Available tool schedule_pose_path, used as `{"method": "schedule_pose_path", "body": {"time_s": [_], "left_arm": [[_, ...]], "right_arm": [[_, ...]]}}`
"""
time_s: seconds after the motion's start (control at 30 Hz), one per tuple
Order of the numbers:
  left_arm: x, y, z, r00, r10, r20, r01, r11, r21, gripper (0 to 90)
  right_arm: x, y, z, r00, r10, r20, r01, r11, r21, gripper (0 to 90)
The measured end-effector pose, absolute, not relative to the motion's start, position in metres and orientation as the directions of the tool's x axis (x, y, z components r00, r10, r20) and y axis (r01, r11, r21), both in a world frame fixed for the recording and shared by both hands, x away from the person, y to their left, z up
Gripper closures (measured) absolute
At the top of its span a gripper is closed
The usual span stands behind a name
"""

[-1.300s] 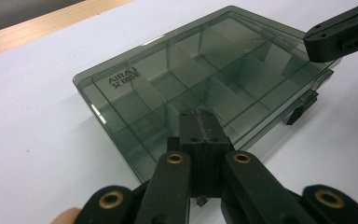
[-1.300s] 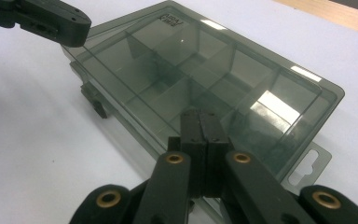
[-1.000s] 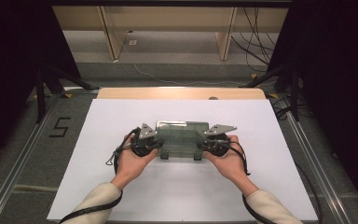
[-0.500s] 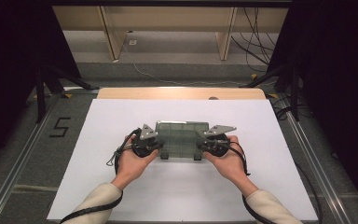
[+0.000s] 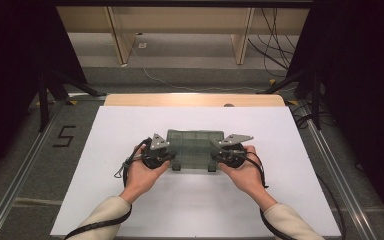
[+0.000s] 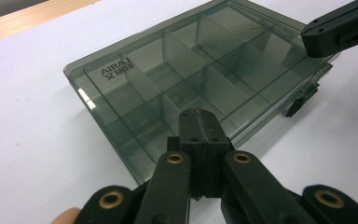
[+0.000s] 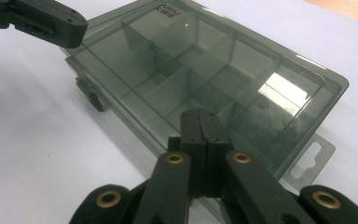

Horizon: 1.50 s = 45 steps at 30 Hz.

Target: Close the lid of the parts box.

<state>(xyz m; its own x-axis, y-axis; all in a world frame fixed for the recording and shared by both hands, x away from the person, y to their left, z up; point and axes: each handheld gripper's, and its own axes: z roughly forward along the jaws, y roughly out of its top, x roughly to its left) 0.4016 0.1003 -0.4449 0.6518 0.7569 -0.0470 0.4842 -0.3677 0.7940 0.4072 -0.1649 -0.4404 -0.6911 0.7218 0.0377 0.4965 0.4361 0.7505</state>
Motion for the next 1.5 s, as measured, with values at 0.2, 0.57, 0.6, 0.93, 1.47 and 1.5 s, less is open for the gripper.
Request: {"method": "schedule_pose_path", "body": {"time_s": [0.2, 0.57, 0.6, 0.93, 1.47, 1.5], "left_arm": [[0.4016, 0.1005, -0.4452, 0.652, 0.757, -0.048, 0.488, -0.371, 0.790, 89.6], [0.4014, 0.1000, -0.4457, 0.652, 0.757, -0.046, 0.489, -0.373, 0.789, 89.6], [0.4013, 0.0999, -0.4457, 0.650, 0.759, -0.045, 0.490, -0.373, 0.788, 89.6], [0.4021, 0.0996, -0.4480, 0.653, 0.755, -0.052, 0.496, -0.375, 0.783, 89.6], [0.4022, 0.0994, -0.4492, 0.654, 0.755, -0.049, 0.497, -0.380, 0.780, 89.6], [0.4023, 0.0995, -0.4492, 0.655, 0.754, -0.048, 0.496, -0.381, 0.780, 89.6]], "right_arm": [[0.4073, -0.1647, -0.4407, -0.691, 0.722, 0.040, 0.498, 0.436, 0.750, 90.0], [0.4065, -0.1638, -0.4408, -0.682, 0.729, 0.054, 0.513, 0.425, 0.746, 90.0], [0.4066, -0.1638, -0.4408, -0.682, 0.730, 0.054, 0.513, 0.425, 0.746, 90.0], [0.4071, -0.1641, -0.4422, -0.683, 0.729, 0.050, 0.513, 0.430, 0.743, 90.0], [0.4081, -0.1647, -0.4440, -0.688, 0.724, 0.040, 0.505, 0.438, 0.743, 90.0], [0.4081, -0.1646, -0.4440, -0.688, 0.725, 0.041, 0.505, 0.438, 0.744, 90.0]]}}
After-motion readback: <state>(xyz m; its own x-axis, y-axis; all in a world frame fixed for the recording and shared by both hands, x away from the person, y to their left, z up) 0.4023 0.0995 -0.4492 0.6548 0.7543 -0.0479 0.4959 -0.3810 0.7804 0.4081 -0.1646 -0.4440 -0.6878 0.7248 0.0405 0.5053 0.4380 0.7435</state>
